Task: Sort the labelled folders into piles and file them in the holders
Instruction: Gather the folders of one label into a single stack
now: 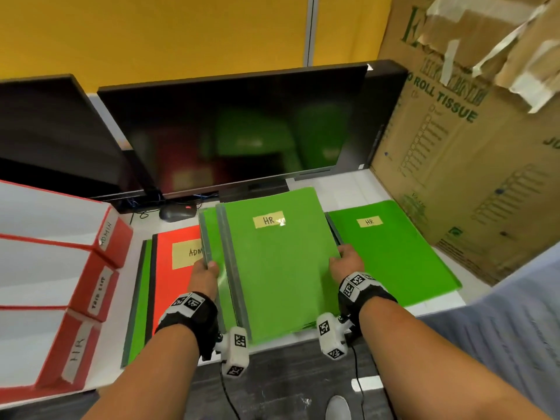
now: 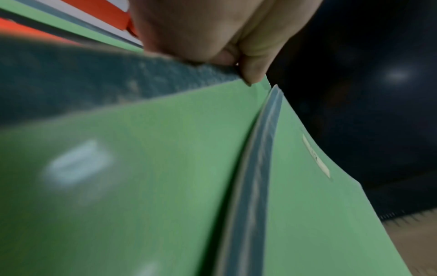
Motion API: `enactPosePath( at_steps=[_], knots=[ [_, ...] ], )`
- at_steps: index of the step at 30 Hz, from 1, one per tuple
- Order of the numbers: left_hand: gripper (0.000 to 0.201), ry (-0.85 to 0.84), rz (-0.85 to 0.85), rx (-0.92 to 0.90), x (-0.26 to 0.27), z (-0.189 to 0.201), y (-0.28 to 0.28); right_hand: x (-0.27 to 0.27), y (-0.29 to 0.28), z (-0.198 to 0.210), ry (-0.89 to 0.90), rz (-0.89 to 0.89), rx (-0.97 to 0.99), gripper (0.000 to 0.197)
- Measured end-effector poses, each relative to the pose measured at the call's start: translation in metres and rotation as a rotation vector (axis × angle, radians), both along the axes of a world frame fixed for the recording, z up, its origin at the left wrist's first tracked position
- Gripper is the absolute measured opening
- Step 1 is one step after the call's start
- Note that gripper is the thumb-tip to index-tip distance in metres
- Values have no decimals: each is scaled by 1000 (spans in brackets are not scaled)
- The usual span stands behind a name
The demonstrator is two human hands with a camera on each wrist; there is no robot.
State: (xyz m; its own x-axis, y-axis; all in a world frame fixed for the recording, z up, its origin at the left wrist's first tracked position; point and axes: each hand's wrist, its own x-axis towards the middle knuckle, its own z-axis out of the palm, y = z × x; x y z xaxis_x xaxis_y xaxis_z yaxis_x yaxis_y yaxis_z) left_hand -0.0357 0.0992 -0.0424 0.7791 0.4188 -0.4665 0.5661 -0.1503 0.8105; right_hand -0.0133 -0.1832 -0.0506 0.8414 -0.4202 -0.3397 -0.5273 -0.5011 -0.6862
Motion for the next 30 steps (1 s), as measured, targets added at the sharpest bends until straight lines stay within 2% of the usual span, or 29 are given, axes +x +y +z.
enactPosePath(
  at_steps=[4,10,13,15,17,19,21,24,27,30],
  knots=[
    [36,8,-59,73,7,8,-24,4,-41,-1,-14,-80,-72,40],
    [44,16,7,70,25,5,-53,8,-108,-4,90,-69,-206,25],
    [44,23,30,68,33,3,-65,10,-127,-1,198,-86,-273,39],
    [45,29,43,66,36,2,-74,10,-129,4,211,-19,-367,50],
    [46,31,48,60,37,4,-83,13,-123,7,163,111,-392,49],
    [47,30,59,55,37,3,-88,15,-107,6,123,306,-310,47],
    [48,28,79,42,37,3,-92,12,-87,3,138,508,-217,54],
    [48,24,97,48,37,5,-94,3,-66,-5,242,771,-266,70],
    [47,22,107,53,36,8,-92,-4,-67,-18,350,825,-352,86],
    [46,22,117,55,32,9,-88,-4,-82,-26,431,738,-406,88]
  ],
)
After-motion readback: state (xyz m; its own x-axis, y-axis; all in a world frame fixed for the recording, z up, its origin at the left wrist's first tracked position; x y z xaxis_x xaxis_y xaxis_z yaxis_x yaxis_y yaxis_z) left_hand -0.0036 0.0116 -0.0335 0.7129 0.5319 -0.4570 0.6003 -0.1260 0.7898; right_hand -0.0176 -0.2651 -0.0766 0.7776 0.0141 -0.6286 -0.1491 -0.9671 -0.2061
